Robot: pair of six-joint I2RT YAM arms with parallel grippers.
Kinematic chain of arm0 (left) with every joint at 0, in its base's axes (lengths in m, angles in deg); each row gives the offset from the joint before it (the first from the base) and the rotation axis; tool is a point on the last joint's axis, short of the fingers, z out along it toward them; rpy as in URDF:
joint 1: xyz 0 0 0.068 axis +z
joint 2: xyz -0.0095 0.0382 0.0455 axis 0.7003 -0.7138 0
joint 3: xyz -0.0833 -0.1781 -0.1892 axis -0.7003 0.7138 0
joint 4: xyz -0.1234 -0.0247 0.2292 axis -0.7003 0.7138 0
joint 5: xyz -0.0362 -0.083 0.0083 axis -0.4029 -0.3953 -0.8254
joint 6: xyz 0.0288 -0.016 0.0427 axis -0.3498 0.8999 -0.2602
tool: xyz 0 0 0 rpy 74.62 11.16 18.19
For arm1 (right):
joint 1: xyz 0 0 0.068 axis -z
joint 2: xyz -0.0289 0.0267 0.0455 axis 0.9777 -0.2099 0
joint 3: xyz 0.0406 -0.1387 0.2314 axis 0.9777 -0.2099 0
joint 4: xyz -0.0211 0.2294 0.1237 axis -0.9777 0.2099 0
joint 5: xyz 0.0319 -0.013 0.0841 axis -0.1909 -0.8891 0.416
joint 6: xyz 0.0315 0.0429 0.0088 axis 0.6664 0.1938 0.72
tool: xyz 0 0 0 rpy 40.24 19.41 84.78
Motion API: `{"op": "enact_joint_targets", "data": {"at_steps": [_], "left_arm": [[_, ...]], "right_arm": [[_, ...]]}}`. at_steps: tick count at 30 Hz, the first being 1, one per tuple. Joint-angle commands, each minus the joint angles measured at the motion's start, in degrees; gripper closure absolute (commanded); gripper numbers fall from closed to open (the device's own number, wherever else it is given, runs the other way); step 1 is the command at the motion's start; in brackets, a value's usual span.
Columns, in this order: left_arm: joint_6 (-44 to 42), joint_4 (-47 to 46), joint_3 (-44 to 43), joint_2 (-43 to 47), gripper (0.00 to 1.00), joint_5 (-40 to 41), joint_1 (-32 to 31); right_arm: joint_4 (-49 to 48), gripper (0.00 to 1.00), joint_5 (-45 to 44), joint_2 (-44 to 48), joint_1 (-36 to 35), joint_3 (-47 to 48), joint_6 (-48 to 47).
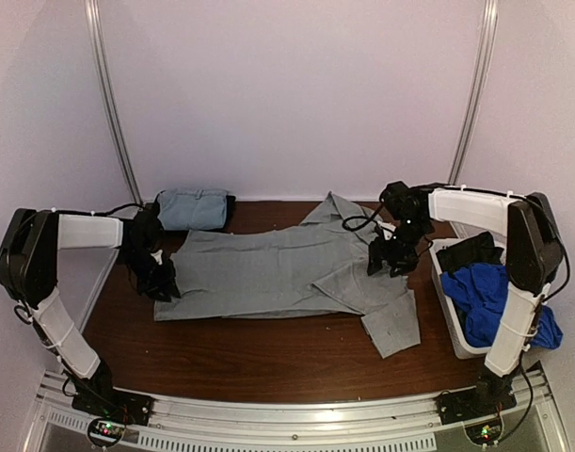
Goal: Fold and stack the mixed laundry pile
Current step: Fold the flattened shirt at the center of the board, then smooth out the 1/3-folded shirt at the center of the board.
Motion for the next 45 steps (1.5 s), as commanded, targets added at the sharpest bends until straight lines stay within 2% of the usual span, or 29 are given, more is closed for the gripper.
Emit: {"op": "enact_joint_targets", "data": {"at_steps": [1, 6, 9, 12, 16, 22, 34, 38, 43, 45], "left_arm": [[-2.5, 1.9, -4.6, 4.2, 0.6, 2.9, 0.5], [-5.7, 3.3, -5.4, 9.6, 0.35, 0.9, 0.3], [-7.7, 3.6, -5.5, 10.8, 0.28, -0.8, -2.1], [-9.8, 3.6, -6.7, 11.0, 0.23, -0.2, -7.9], [-9.5, 1.9, -6.8, 10.4, 0.22, 0.2, -14.3], [-5.9, -0.8, -4.8, 11.3, 0.22, 0.3, -14.6], [-6.0, 3.4, -4.6, 15.2, 0.2, 4.9, -14.5], [-6.3, 4.6, -4.8, 16.6, 0.2, 6.1, -14.4], [-7.2, 5.4, -4.7, 18.2, 0.19, 6.4, -13.9], [-7.4, 5.5, -4.7, 18.5, 0.19, 6.0, -13.3]], "right_arm": [[3.0, 0.25, 1.9, 8.7, 1.1, 0.4, 0.2], [4.9, 0.22, 7.8, 17.5, 1.4, -10.2, 1.5], [5.2, 0.23, 7.8, 22.8, 1.0, -17.1, 2.9], [5.1, 0.25, 6.9, 26.5, -0.9, -21.8, 3.9], [2.7, 0.28, 5.3, 27.8, -5.6, -26.1, 6.2], [-0.3, 0.29, -1.9, 22.9, -16.1, -26.2, 9.5], [-3.4, 0.32, -12.1, 7.1, -26.1, -23.6, 12.8], [-4.7, 0.47, -13.4, 3.3, -28.9, -26.2, 15.2], [-4.0, 0.99, -9.4, 9.5, -29.8, -26.3, 18.2], [-1.6, 1.0, -8.8, 14.6, -29.8, -22.0, 18.3]]}}
